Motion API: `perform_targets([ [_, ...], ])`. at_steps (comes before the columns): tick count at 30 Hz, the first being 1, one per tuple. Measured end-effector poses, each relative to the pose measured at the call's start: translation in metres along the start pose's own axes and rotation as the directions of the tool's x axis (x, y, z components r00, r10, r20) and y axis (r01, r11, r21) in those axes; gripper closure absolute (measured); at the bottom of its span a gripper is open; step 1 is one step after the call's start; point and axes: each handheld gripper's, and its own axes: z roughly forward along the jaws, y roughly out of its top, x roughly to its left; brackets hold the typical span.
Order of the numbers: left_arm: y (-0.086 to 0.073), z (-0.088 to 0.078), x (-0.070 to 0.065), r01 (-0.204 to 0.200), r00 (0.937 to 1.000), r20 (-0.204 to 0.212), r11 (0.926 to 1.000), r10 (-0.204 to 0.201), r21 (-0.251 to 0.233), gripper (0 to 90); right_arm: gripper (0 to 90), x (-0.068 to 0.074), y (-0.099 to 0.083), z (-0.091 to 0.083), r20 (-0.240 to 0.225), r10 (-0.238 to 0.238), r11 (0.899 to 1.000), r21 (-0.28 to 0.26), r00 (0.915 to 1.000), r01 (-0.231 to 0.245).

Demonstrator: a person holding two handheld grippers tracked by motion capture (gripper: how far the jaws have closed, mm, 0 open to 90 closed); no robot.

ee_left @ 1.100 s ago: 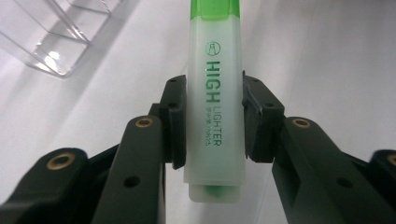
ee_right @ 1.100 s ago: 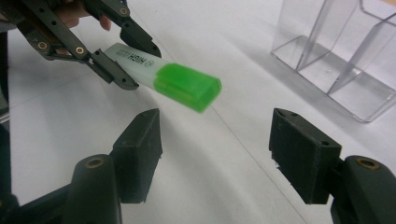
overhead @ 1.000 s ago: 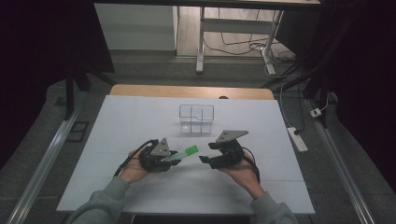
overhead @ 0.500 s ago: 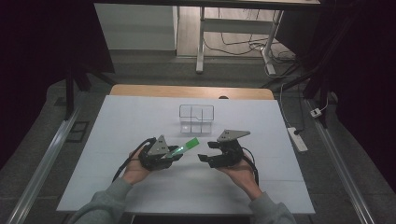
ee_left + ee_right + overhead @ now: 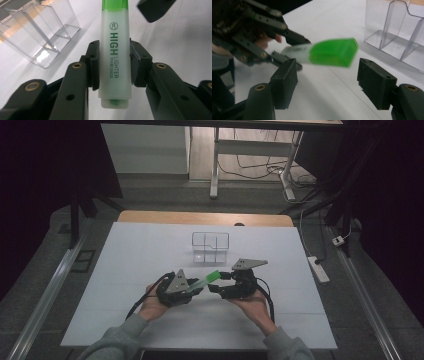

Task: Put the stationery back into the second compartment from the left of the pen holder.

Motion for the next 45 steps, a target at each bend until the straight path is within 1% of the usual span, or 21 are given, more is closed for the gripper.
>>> perform_targets([
  [2,0.002,0.003,-0.004,-0.016,0.9999,0.001,0.9999,0.016,0.007,64.4,33.3,0.0,0.0,0.001,-0.01,0.015,1.0,-0.007,0.9998,-0.015],
  [4,0.004,0.006,-0.009,-0.037,0.9992,-0.012,0.9991,0.038,0.021,64.4,35.1,0.0,0.001,0.002,-0.015,0.024,1.0,-0.014,0.9996,-0.024],
  [5,0.005,0.007,-0.011,-0.048,0.9986,-0.02,0.9984,0.048,0.029,64.4,36.5,0.0,0.001,0.003,-0.009,0.026,1.0,-0.016,0.9996,-0.027],
  [7,0.006,0.01,-0.013,-0.052,0.9981,-0.029,0.9979,0.054,0.039,64.4,41.6,-0.001,0.0,0.002,0.003,0.035,0.999,-0.022,0.9994,-0.035],
  [10,0.006,0.014,-0.015,-0.058,0.9975,-0.036,0.9969,0.06,0.053,64.4,48.9,-0.005,0.0,0.001,-0.008,0.087,0.995,-0.045,0.9962,-0.087],
  [11,0.006,0.015,-0.015,-0.065,0.9969,-0.041,0.996,0.067,0.062,64.4,51.5,-0.005,-0.001,0.0,-0.006,0.094,0.994,-0.048,0.9956,-0.094],
  [13,0.006,0.018,-0.017,-0.072,0.9962,-0.043,0.9947,0.075,0.074,64.3,56.0,-0.005,-0.001,-0.001,-0.018,0.09,0.994,-0.062,0.9958,-0.091],
  [15,0.006,0.02,-0.017,-0.068,0.9967,-0.039,0.9944,0.071,0.081,64.2,58.9,-0.004,0.0,-0.002,-0.024,0.082,0.994,-0.064,0.9964,-0.083],
  [16,0.005,0.021,-0.017,-0.066,0.9967,-0.04,0.9941,0.07,0.086,64.1,61.1,-0.004,0.0,-0.002,-0.035,0.082,0.994,-0.07,0.996,-0.085],
  [18,0.005,0.022,-0.015,-0.051,0.9975,-0.044,0.9945,0.055,0.092,62.8,67.9,-0.003,0.001,-0.003,-0.063,0.083,0.994,-0.067,0.9946,-0.087],
  [20,0.004,0.023,-0.013,-0.031,0.9988,-0.036,0.9958,0.034,0.087,61.6,72.7,-0.001,0.001,-0.002,-0.079,0.062,0.996,-0.056,0.9949,-0.066],
  [21,0.003,0.023,-0.012,-0.023,0.9992,-0.029,0.9962,0.025,0.084,60.9,73.3,0.001,0.001,-0.001,-0.081,0.053,0.997,-0.052,0.9953,-0.057],
  [23,0.003,0.022,-0.011,-0.016,0.9994,-0.028,0.9961,0.019,0.087,59.4,73.4,0.004,0.002,0.0,-0.07,0.029,0.998,-0.049,0.9971,-0.032],
  [25,0.002,0.022,-0.009,-0.01,0.9994,-0.033,0.9959,0.013,0.09,54.6,73.5,0.005,0.003,-0.002,-0.063,0.015,0.998,-0.052,0.9979,-0.018],
  [27,0.002,0.021,-0.008,0.003,0.9995,-0.03,0.996,0.0,0.089,51.7,73.5,0.004,0.004,-0.004,-0.043,0.001,0.998,-0.057,0.9991,-0.003],
  [33,0.001,0.016,-0.004,0.025,0.9994,-0.026,0.9954,-0.023,0.092,44.1,73.5,0.002,0.005,-0.011,-0.006,-0.01,0.997,-0.071,0.9999,0.01],
  [38,-0.002,0.008,0.0,0.056,0.9981,-0.029,0.9941,-0.054,0.093,41.2,73.5,0.001,0.005,-0.015,0.013,-0.021,0.997,-0.075,0.9997,0.022],
  [43,-0.009,-0.005,0.005,0.093,0.9954,-0.032,0.9921,-0.09,0.084,40.4,73.5,0.0,0.008,-0.021,0.028,-0.04,0.997,-0.072,0.9988,0.042],
  [45,-0.012,-0.011,0.006,0.107,0.9938,-0.036,0.9908,-0.105,0.083,40.3,73.5,0.0,0.009,-0.023,0.03,-0.043,0.996,-0.08,0.9986,0.046],
])
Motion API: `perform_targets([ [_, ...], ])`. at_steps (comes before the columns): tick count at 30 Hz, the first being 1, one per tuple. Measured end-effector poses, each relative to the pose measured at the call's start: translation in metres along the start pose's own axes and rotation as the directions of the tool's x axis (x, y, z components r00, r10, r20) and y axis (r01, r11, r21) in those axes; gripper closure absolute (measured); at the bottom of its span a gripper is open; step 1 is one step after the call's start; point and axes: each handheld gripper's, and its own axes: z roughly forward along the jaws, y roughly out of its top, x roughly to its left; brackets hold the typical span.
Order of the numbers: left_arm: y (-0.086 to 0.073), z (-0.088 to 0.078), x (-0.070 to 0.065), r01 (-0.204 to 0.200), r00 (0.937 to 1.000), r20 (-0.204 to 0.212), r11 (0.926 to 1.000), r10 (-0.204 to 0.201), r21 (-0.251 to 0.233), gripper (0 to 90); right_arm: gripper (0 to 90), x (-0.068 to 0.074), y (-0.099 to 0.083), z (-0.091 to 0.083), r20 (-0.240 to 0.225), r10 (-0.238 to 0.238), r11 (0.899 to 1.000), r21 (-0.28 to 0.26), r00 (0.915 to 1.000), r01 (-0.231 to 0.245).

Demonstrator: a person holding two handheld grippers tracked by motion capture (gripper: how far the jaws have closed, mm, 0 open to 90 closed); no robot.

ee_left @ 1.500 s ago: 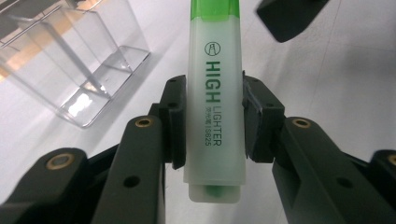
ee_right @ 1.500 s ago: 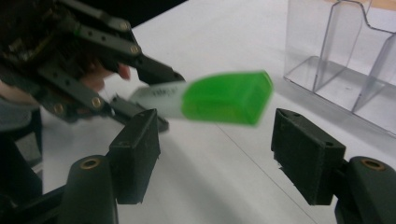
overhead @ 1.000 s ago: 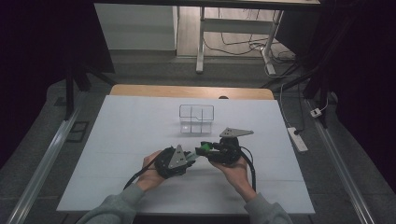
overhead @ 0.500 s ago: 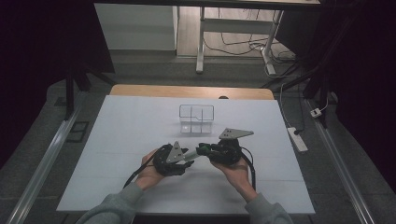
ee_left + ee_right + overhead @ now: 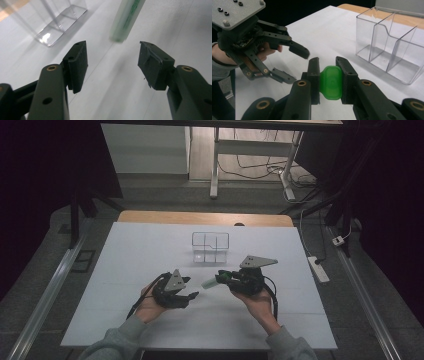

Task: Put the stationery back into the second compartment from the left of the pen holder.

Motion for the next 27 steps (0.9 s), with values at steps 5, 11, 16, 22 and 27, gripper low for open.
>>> perform_targets([
  [5,-0.01,-0.013,0.007,0.018,0.9998,-0.01,0.9997,-0.018,0.018,38.8,73.4,0.001,0.003,-0.005,0.009,-0.012,1.0,-0.011,0.9999,0.012],
  [11,-0.022,-0.028,0.013,0.039,0.9991,-0.02,0.9991,-0.039,0.017,38.8,73.4,0.001,0.007,-0.011,0.025,-0.027,0.999,-0.029,0.9993,0.028],
  [16,-0.035,-0.039,0.017,0.06,0.9978,-0.03,0.9977,-0.059,0.031,37.9,73.4,0.001,0.01,-0.017,0.044,-0.047,0.998,-0.039,0.9979,0.048],
  [22,-0.05,-0.051,0.02,0.083,0.9954,-0.053,0.9957,-0.08,0.043,37.5,73.4,-0.001,0.012,-0.022,0.058,-0.052,0.997,-0.046,0.9969,0.055],
  [27,-0.061,-0.059,0.024,0.104,0.9927,-0.067,0.9933,-0.101,0.05,37.4,73.4,-0.002,0.015,-0.025,0.073,-0.054,0.997,-0.057,0.9959,0.058],
])
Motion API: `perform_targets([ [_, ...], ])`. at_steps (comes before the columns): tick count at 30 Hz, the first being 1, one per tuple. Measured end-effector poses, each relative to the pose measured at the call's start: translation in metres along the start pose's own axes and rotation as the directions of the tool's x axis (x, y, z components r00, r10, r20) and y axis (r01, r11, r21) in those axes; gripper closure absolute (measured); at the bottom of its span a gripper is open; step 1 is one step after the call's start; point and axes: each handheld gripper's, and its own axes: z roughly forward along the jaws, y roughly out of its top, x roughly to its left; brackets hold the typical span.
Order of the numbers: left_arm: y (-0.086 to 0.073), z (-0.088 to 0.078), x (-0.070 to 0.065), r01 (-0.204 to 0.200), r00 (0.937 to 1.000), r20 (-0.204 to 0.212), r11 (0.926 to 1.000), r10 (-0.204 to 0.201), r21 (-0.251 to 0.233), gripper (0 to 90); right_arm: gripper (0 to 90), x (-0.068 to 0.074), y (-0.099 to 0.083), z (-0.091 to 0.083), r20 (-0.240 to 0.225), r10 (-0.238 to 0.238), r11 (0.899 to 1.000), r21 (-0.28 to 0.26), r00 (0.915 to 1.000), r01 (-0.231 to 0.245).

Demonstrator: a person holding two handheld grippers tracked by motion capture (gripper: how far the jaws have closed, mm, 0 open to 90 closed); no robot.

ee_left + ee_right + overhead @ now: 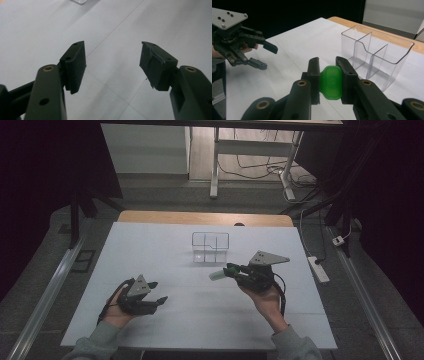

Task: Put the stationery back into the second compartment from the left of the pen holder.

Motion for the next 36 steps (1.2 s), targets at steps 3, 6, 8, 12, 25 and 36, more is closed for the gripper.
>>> perform_targets([
  [3,-0.006,-0.003,0.002,0.01,0.9999,-0.009,0.9999,-0.01,0.005,37.2,73.4,-0.001,0.002,0.0,0.009,0.003,1.0,-0.002,1.0,-0.003],
  [6,-0.011,-0.004,0.006,0.025,0.9996,-0.015,0.9996,-0.025,0.012,36.8,73.4,-0.002,0.002,0.001,0.017,0.009,1.0,-0.001,0.9998,-0.009],
  [8,-0.015,-0.004,0.009,0.036,0.9992,-0.016,0.9992,-0.036,0.015,36.6,73.4,-0.003,0.004,0.003,0.021,0.007,1.0,-0.003,0.9997,-0.007],
  [12,-0.019,-0.003,0.013,0.054,0.9983,-0.021,0.9982,-0.054,0.026,35.8,73.4,-0.005,0.011,0.004,0.032,0.002,1.0,-0.01,0.9995,-0.001],
  [25,-0.024,-0.008,0.016,0.08,0.9965,-0.029,0.9965,-0.079,0.025,34.1,73.4,-0.022,0.045,0.01,0.101,-0.002,1.0,-0.025,0.9948,0.004],
  [36,-0.027,-0.005,0.02,0.098,0.9949,-0.027,0.9947,-0.097,0.032,32.8,73.3,-0.049,0.07,0.036,0.15,0.023,1.0,-0.008,0.9884,-0.023],
])
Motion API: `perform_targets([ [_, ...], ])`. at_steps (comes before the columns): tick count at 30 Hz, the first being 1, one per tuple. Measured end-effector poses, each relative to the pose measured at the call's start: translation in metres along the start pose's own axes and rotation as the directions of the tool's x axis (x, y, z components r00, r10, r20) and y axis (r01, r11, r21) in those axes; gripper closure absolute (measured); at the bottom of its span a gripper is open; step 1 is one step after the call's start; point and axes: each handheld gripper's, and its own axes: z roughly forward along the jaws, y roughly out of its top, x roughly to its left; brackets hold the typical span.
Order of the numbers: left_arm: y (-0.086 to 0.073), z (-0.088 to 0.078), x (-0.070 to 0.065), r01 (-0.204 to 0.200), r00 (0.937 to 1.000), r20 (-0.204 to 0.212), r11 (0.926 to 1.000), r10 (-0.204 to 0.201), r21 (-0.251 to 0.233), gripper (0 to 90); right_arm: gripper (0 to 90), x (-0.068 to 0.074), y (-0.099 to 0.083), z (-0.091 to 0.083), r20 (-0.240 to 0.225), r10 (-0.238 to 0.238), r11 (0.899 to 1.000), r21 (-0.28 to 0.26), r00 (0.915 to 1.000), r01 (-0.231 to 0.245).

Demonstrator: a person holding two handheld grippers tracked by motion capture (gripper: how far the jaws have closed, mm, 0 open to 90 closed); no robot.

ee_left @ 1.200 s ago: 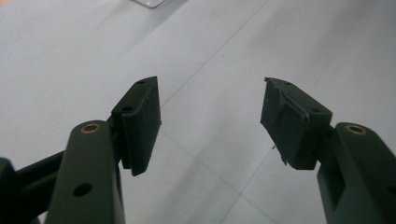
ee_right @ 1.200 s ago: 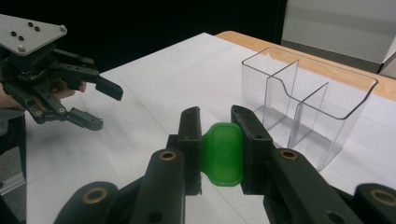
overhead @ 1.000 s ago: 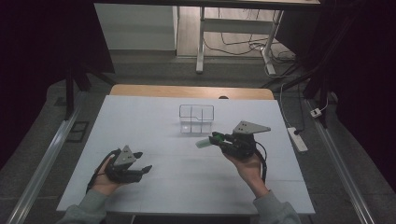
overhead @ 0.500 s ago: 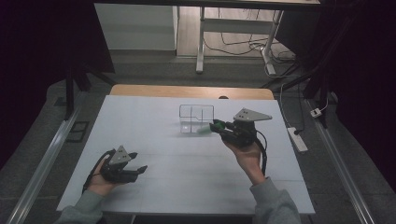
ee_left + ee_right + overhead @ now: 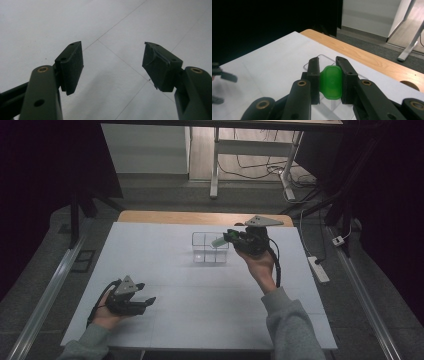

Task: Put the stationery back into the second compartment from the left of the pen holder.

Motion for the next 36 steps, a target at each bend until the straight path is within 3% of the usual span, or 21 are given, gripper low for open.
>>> perform_targets([
  [6,-0.001,0.0,0.001,0.003,1.0,0.003,1.0,-0.003,0.002,32.7,73.2,-0.009,0.011,0.022,0.024,0.018,0.999,0.037,0.9995,-0.019],
  [12,-0.001,0.002,0.001,0.0,1.0,-0.002,0.9999,0.0,0.011,32.6,72.6,-0.01,0.01,0.043,0.035,0.019,0.998,0.065,0.9992,-0.021],
  [17,-0.001,0.003,0.001,-0.009,1.0,-0.004,0.9998,0.009,0.015,32.4,52.5,-0.01,0.004,0.053,0.037,0.035,0.997,0.067,0.9987,-0.037],
  [24,-0.002,0.003,0.003,-0.001,1.0,-0.004,0.9999,0.002,0.016,32.4,46.3,-0.014,-0.008,0.038,0.027,0.037,0.997,0.068,0.999,-0.039],
  [36,-0.002,0.003,0.003,0.008,1.0,-0.004,0.9998,-0.008,0.017,32.2,44.4,-0.017,-0.051,-0.003,0.01,0.024,0.996,0.08,0.9996,-0.025],
])
